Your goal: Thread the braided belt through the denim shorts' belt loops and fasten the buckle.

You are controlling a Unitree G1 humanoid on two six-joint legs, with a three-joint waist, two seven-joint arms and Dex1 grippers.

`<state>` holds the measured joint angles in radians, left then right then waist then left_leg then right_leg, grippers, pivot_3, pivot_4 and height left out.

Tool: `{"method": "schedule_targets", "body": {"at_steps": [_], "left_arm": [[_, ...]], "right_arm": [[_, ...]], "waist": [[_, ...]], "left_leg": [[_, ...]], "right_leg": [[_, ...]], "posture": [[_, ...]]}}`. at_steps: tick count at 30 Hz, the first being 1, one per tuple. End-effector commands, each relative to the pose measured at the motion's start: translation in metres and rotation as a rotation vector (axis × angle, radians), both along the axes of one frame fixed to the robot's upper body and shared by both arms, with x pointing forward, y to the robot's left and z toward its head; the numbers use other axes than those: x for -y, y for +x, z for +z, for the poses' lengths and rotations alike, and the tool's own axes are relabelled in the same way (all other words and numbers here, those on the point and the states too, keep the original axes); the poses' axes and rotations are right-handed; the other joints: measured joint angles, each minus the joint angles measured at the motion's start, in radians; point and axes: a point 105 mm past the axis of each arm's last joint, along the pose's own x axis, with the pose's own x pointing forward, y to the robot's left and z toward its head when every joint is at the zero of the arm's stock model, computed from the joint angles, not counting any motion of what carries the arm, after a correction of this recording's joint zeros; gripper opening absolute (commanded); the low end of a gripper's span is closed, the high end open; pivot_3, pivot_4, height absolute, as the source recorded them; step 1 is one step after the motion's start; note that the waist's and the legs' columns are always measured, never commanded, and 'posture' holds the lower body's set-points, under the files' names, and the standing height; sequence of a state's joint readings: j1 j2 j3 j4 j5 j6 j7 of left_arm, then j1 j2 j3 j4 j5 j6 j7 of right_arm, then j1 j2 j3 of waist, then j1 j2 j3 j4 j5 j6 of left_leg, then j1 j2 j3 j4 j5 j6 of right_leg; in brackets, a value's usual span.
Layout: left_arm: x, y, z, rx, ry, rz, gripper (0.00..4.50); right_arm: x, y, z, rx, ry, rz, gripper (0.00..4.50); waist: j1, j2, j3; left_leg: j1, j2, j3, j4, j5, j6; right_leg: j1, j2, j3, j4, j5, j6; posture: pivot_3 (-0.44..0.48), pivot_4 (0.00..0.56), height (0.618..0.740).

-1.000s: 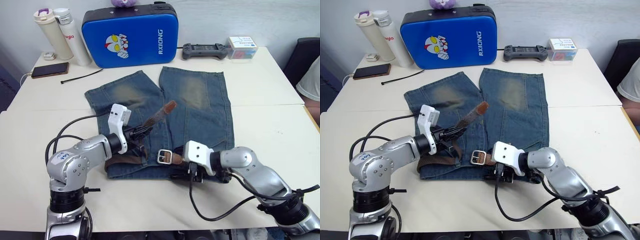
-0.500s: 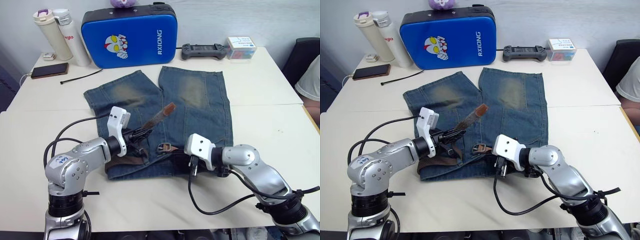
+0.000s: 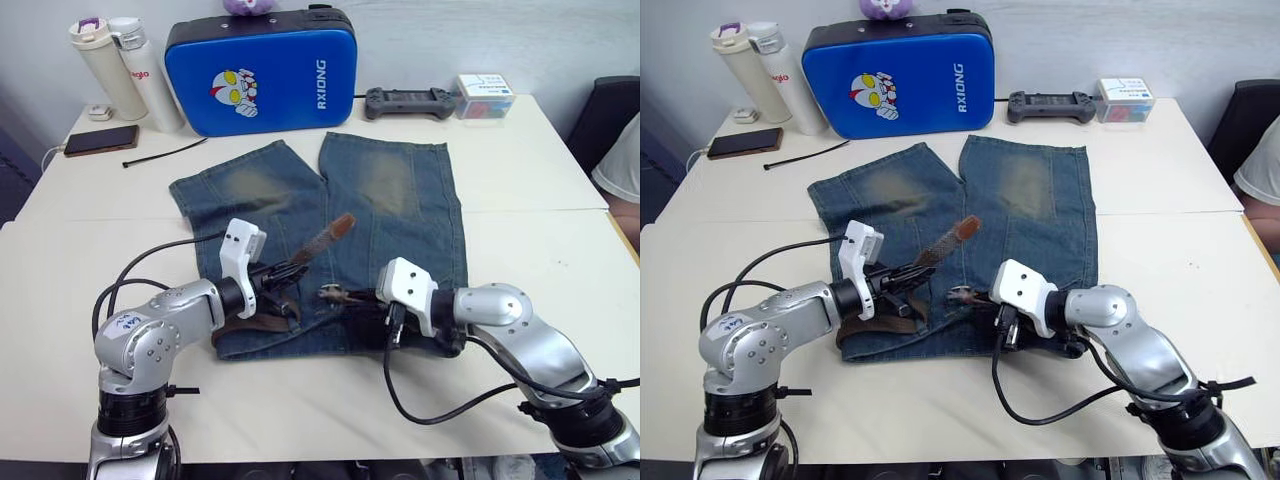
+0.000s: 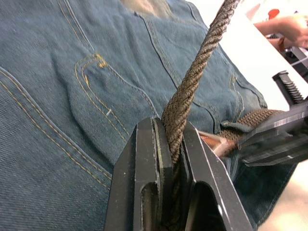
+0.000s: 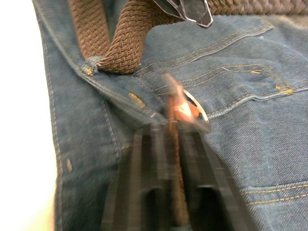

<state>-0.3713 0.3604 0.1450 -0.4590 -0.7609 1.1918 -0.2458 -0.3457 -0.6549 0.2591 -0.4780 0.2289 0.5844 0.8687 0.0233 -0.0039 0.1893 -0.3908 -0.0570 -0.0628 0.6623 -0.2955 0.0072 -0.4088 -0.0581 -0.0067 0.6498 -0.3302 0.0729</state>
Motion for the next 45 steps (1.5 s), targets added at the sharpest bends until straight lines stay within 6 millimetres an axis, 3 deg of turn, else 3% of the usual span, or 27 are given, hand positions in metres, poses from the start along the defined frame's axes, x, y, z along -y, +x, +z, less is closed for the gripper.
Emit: {"method": "schedule_targets", "body": {"at_steps": [1, 3, 8, 15, 21, 24, 30, 35, 45], "left_arm": [[0.004, -0.005, 0.005, 0.029, 0.015, -0.049, 0.0], [0.003, -0.004, 0.005, 0.027, 0.024, -0.058, 0.0], [0.003, -0.002, 0.007, 0.023, 0.037, -0.085, 0.0], [0.004, -0.001, 0.009, 0.019, 0.062, -0.114, 0.0], [-0.003, 0.0, 0.011, 0.016, 0.084, -0.099, 0.0], [-0.009, 0.0, 0.01, 0.014, 0.097, -0.076, 0.0], [-0.03, 0.006, 0.003, -0.006, 0.136, 0.04, 0.0], [-0.049, 0.01, -0.004, -0.007, 0.26, 0.119, 0.0], [-0.039, -0.014, -0.03, -0.122, 0.39, -0.017, 0.0]], "right_arm": [[-0.001, -0.018, 0.007, 0.105, -0.05, 0.076, 2.18], [-0.001, -0.021, 0.003, 0.133, -0.076, 0.087, 2.96], [0.0, -0.02, -0.009, 0.212, -0.109, 0.045, 2.96], [0.001, 0.0, -0.02, 0.368, -0.2, -0.049, 2.96], [-0.004, 0.006, -0.025, 0.392, -0.177, -0.099, 2.96], [-0.007, 0.007, -0.018, 0.407, -0.131, -0.102, 2.3], [0.002, 0.015, -0.001, 0.349, -0.002, -0.177, 0.03], [0.012, 0.029, 0.004, 0.176, 0.159, -0.33, 0.01], [0.008, 0.032, 0.014, 0.048, 0.258, -0.395, 0.01]], "waist": [[0.0, 0.0, 0.0], [0.0, 0.0, 0.0], [0.0, 0.0, 0.0], [-0.001, 0.0, 0.0], [-0.001, -0.001, 0.0], [-0.002, -0.002, -0.001], [-0.003, -0.002, -0.001], [-0.003, -0.002, -0.001], [-0.003, -0.002, -0.002]], "left_leg": [[0.0, 0.0, 0.0, 0.0, 0.0, 0.0], [0.0, 0.0, 0.0, 0.0, 0.0, 0.0], [0.0, 0.0, 0.0, 0.0, 0.0, 0.0], [0.0, 0.0, 0.001, 0.0, 0.0, 0.0], [0.001, 0.0, 0.003, 0.0, 0.0, 0.0], [0.002, 0.0, 0.003, 0.0, 0.0, 0.0], [0.002, 0.0, 0.003, 0.0, 0.0, 0.0], [0.002, 0.0, 0.003, 0.0, 0.0, 0.0], [0.002, 0.0, 0.004, 0.0, 0.0, 0.0]], "right_leg": [[0.0, 0.0, 0.0, 0.0, 0.0, 0.0], [0.0, 0.0, 0.0, 0.0, 0.0, 0.0], [0.0, 0.0, 0.0, 0.0, 0.0, 0.0], [0.0, 0.0, 0.001, 0.001, 0.0, 0.0], [-0.001, 0.001, 0.003, 0.003, 0.0, 0.0], [-0.001, 0.001, 0.004, 0.003, 0.0, 0.0], [-0.002, 0.001, 0.004, 0.004, 0.0, 0.0], [-0.002, 0.001, 0.005, 0.004, 0.0, 0.0], [-0.002, 0.001, 0.006, 0.004, 0.0, 0.0]], "posture": [[0.0, 0.15, 0.74], [0.0, 0.15, 0.74], [0.0, 0.15, 0.74], [0.0, 0.15, 0.74], [0.0, 0.15, 0.74], [0.0, 0.15, 0.74], [0.0, 0.15, 0.74], [0.0, 0.15, 0.74], [0.0, 0.15, 0.74]]}}
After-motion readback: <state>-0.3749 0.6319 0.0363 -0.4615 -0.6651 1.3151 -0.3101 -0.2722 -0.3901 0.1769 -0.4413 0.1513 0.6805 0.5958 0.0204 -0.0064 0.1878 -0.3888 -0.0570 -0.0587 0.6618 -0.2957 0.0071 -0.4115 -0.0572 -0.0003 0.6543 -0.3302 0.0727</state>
